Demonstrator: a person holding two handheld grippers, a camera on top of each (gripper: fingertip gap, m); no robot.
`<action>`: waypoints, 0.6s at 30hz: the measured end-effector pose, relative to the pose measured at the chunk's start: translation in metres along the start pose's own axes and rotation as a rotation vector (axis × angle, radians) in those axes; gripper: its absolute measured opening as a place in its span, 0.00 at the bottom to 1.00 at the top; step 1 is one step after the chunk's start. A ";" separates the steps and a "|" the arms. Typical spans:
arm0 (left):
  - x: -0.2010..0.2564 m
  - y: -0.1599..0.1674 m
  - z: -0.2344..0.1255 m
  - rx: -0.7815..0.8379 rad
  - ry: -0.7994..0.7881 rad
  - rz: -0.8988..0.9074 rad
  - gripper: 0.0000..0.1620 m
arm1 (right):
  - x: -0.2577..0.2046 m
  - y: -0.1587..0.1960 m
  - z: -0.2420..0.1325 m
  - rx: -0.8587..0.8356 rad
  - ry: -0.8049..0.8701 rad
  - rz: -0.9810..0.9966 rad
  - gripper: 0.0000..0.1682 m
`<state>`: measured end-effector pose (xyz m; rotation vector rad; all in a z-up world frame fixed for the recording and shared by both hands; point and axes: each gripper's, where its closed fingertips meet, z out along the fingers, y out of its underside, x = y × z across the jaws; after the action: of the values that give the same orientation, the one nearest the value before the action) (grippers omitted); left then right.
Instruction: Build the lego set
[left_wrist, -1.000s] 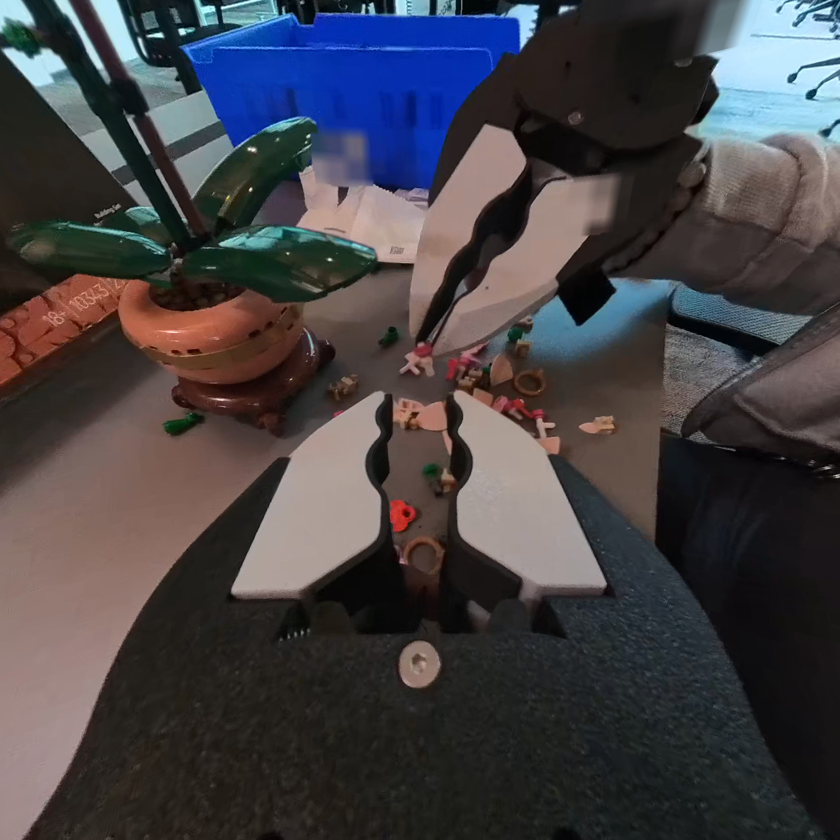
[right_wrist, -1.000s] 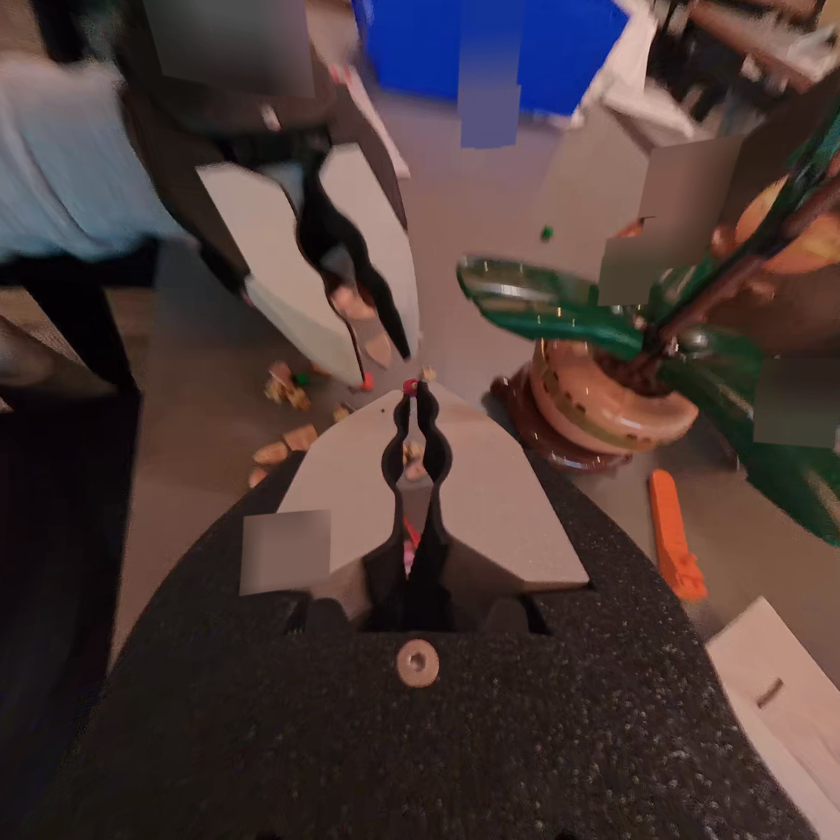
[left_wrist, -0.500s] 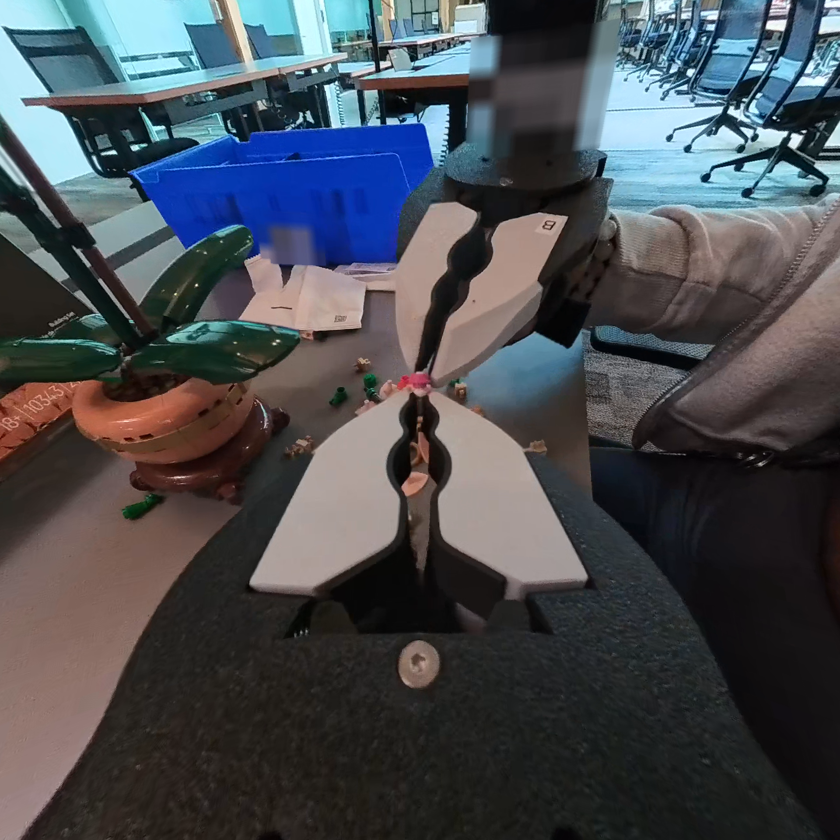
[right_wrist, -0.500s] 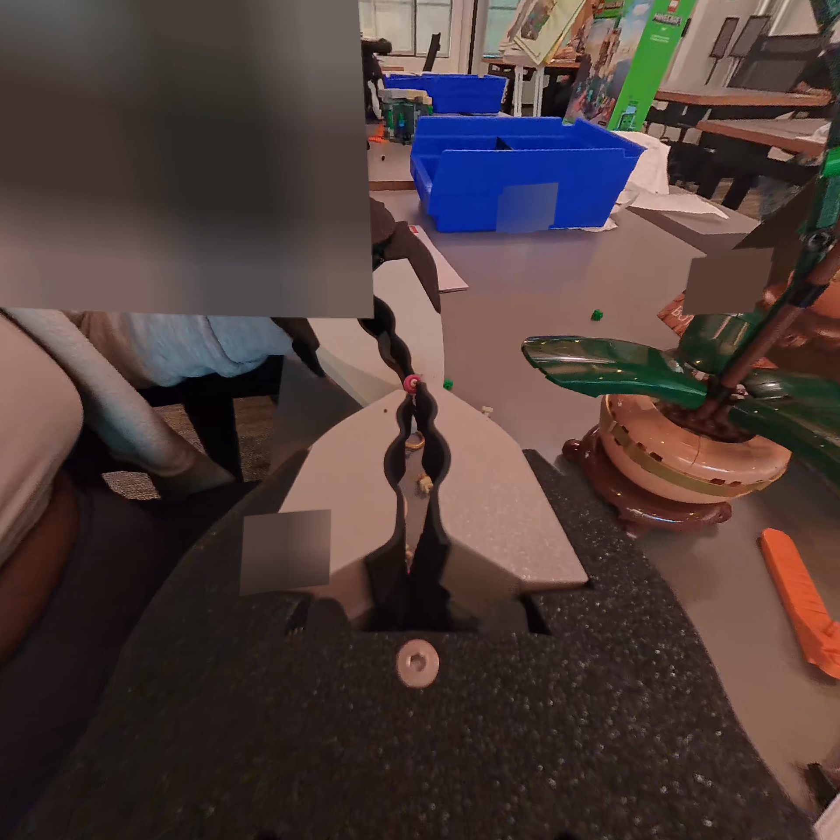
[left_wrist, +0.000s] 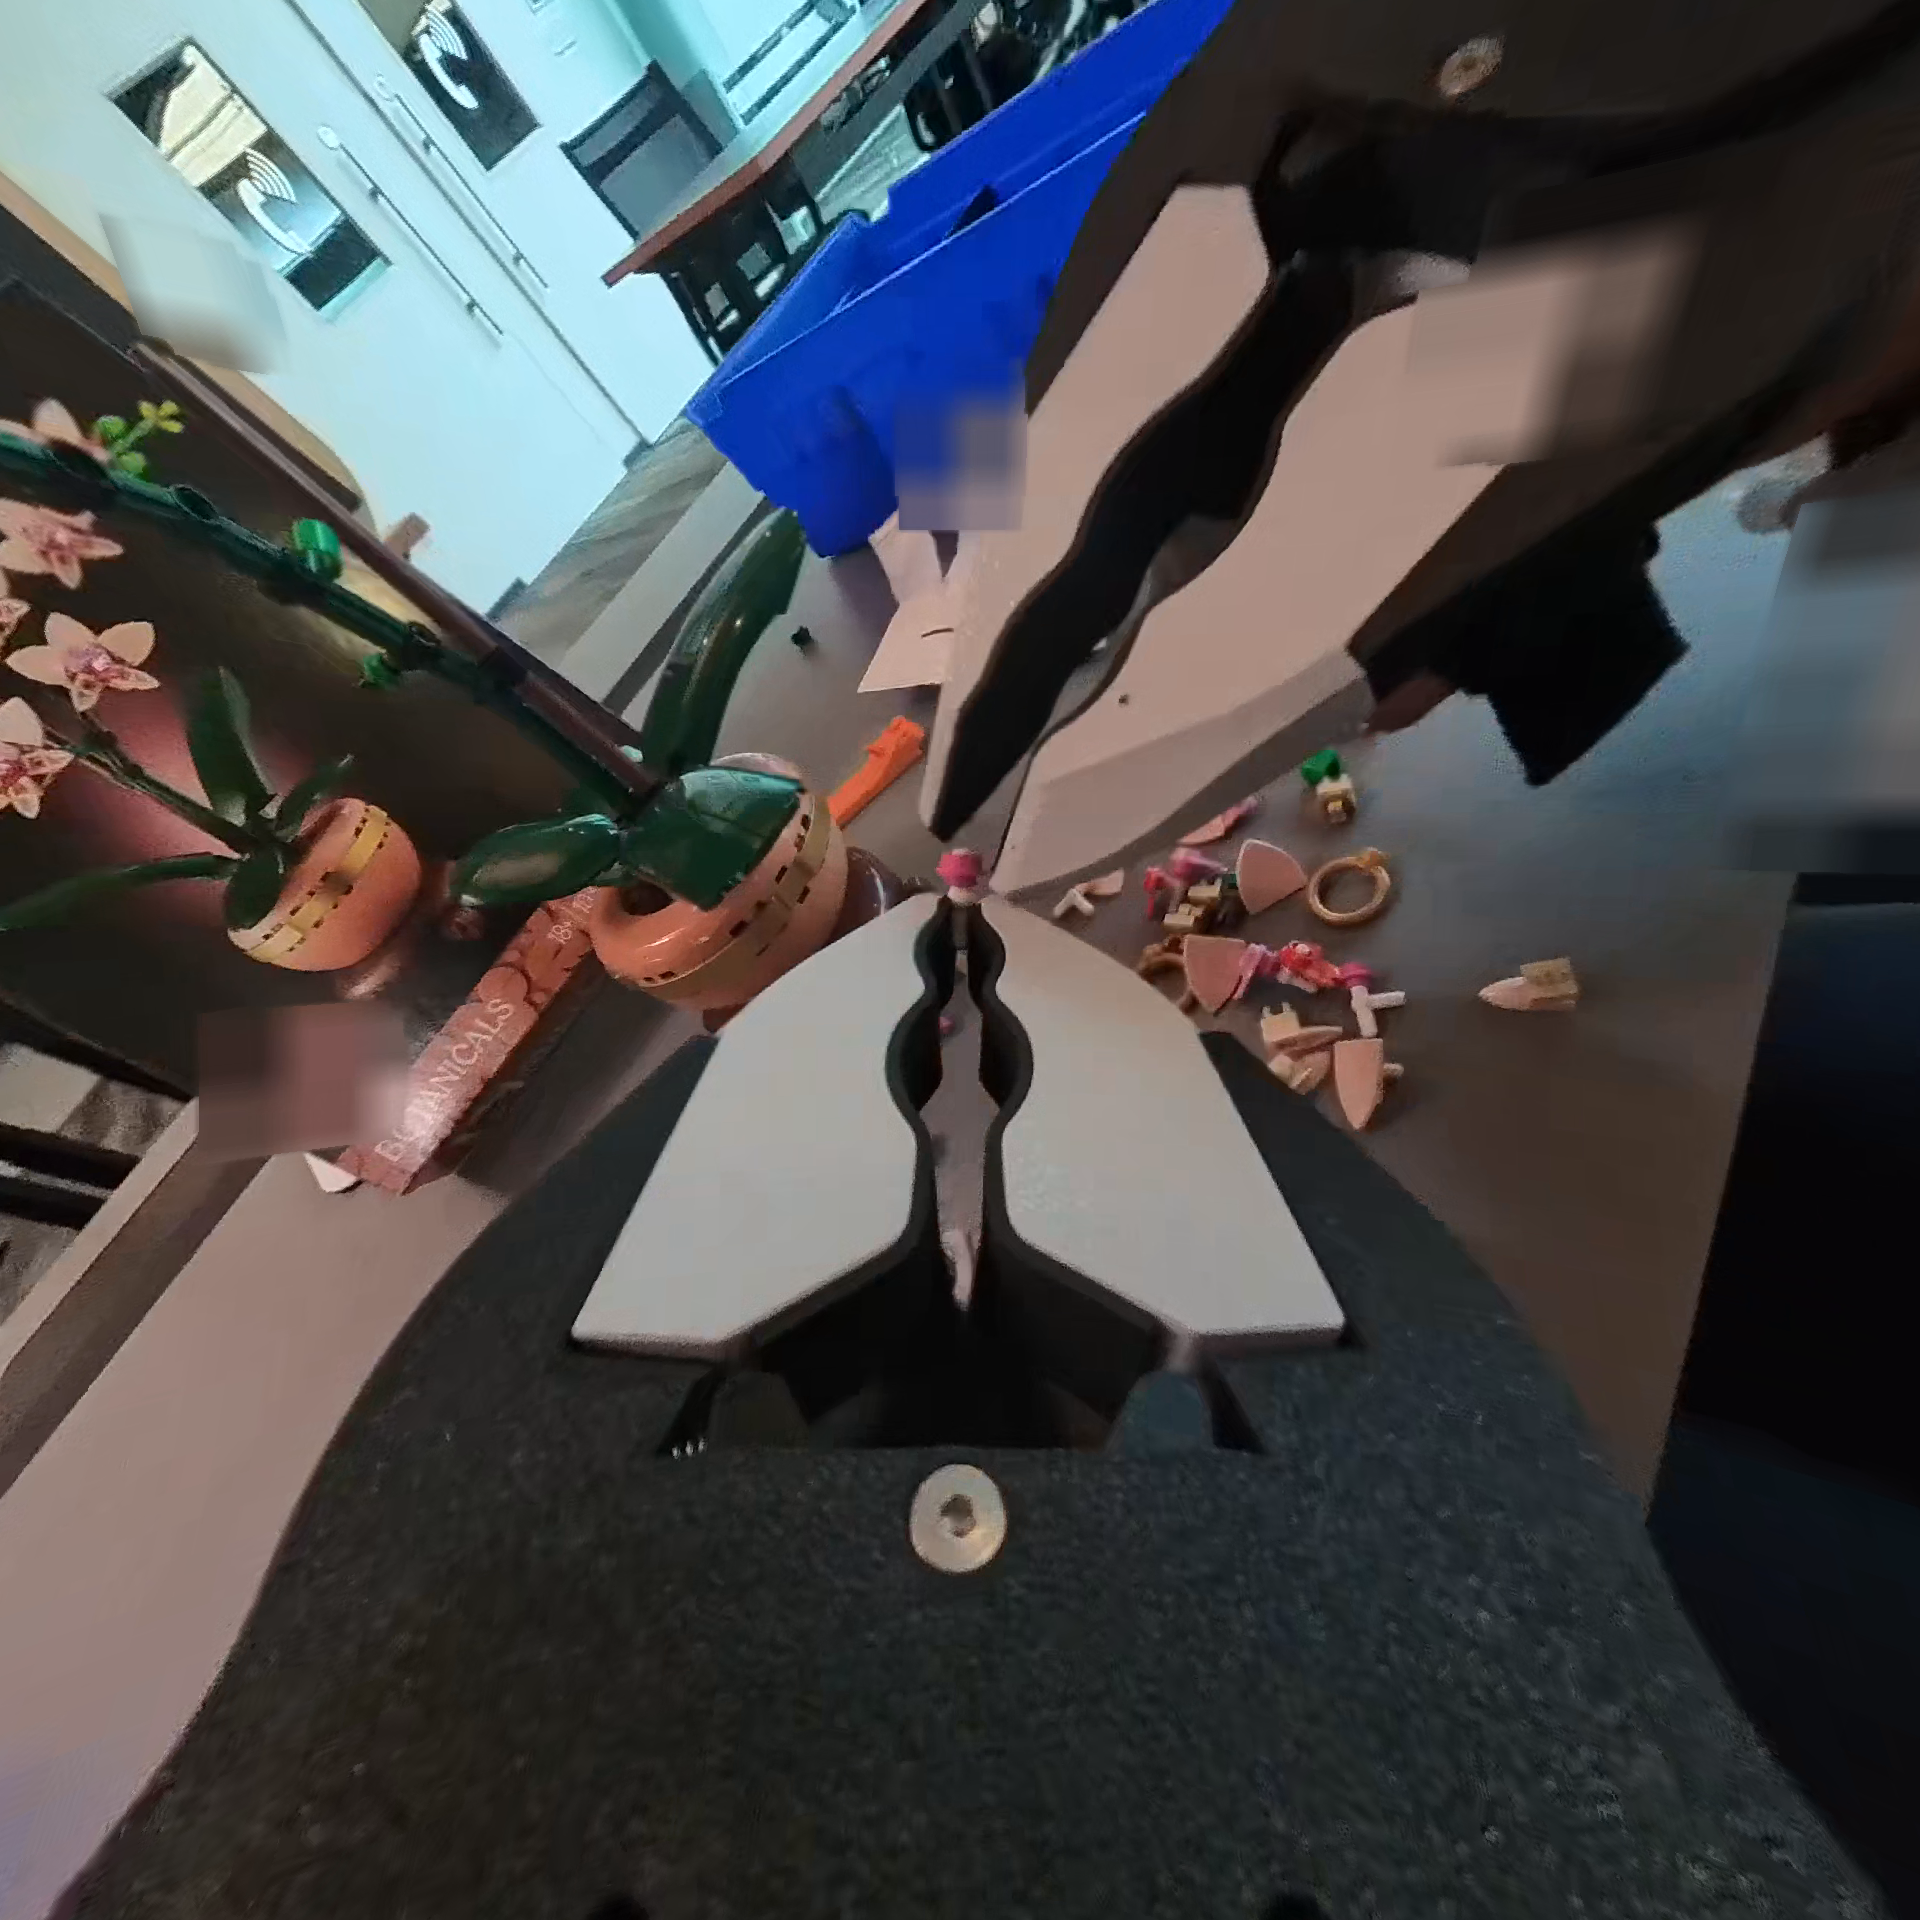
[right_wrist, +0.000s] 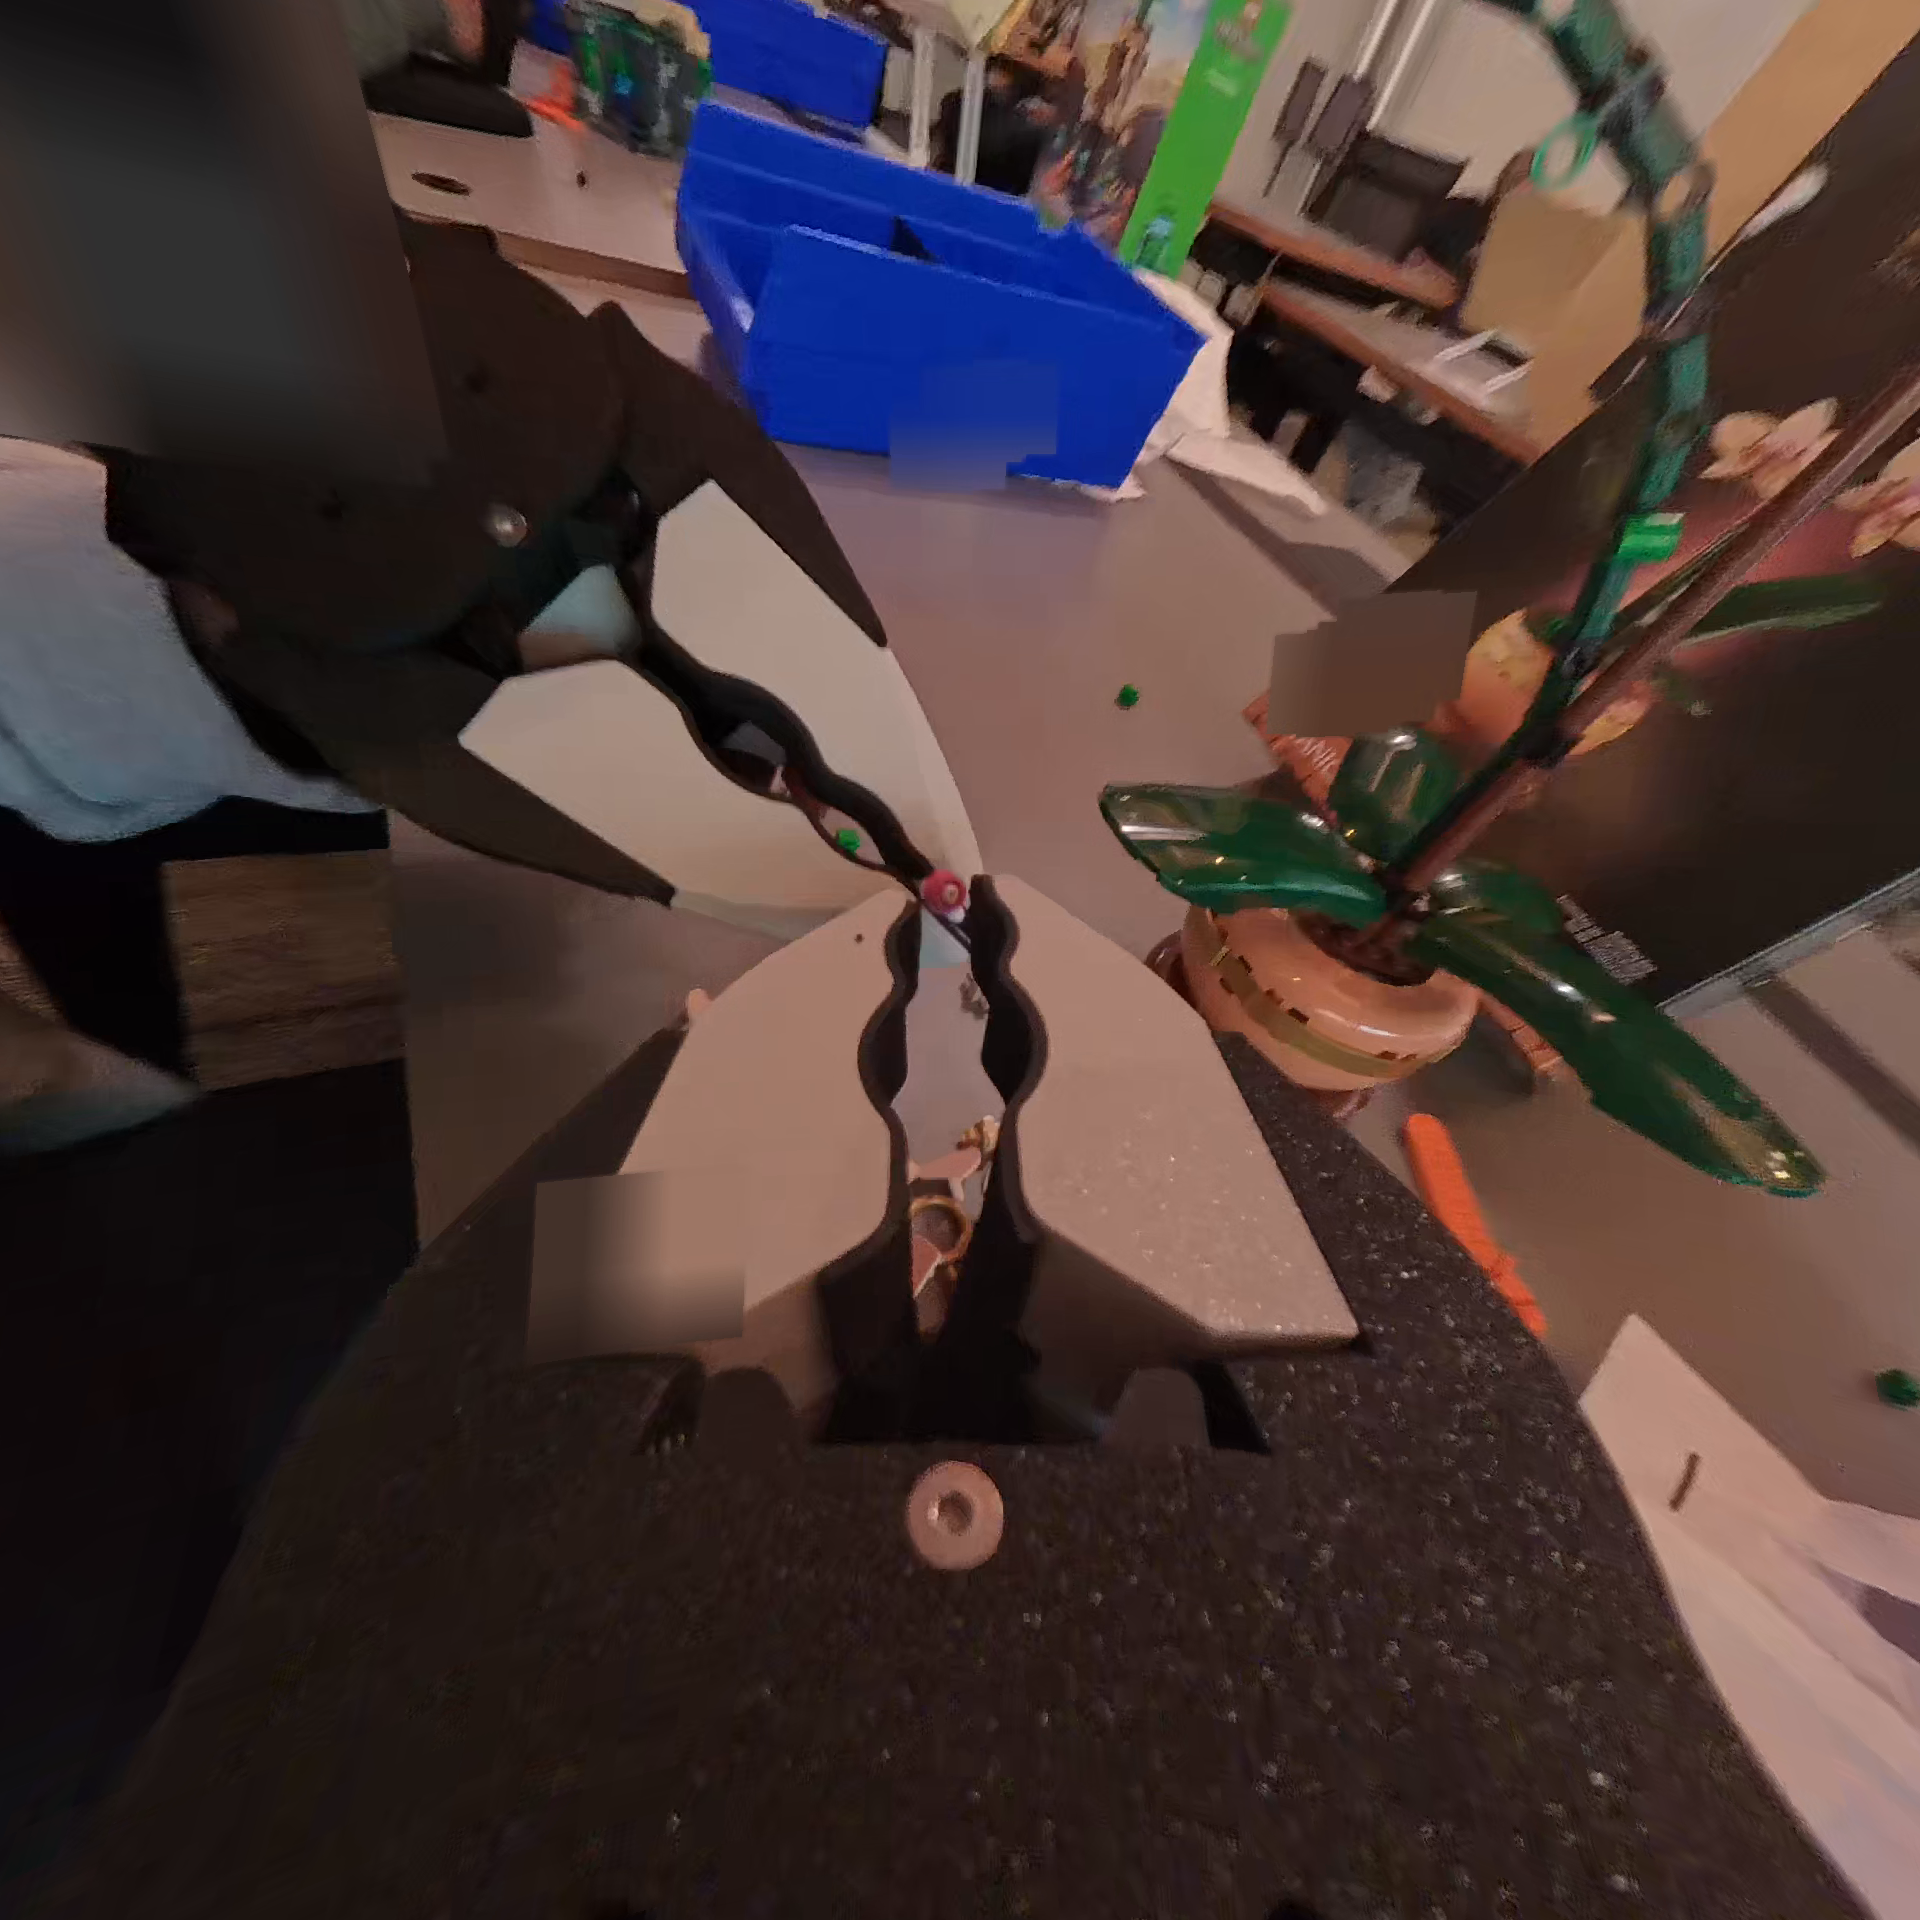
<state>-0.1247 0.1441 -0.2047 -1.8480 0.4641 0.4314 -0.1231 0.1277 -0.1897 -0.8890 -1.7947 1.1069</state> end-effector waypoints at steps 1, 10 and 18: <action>0.000 0.002 0.001 -0.019 -0.019 0.031 0.01 | 0.000 -0.003 -0.001 0.020 0.035 -0.014 0.05; -0.006 -0.003 -0.003 -0.048 -0.243 0.350 0.00 | 0.003 0.002 -0.006 0.020 0.128 0.168 0.07; 0.006 -0.012 -0.004 0.014 -0.319 0.677 0.00 | -0.010 0.010 -0.017 0.044 -0.079 0.367 0.03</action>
<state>-0.1135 0.1433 -0.1967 -1.5315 0.8634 1.1533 -0.1023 0.1283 -0.1971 -1.1949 -1.7031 1.4223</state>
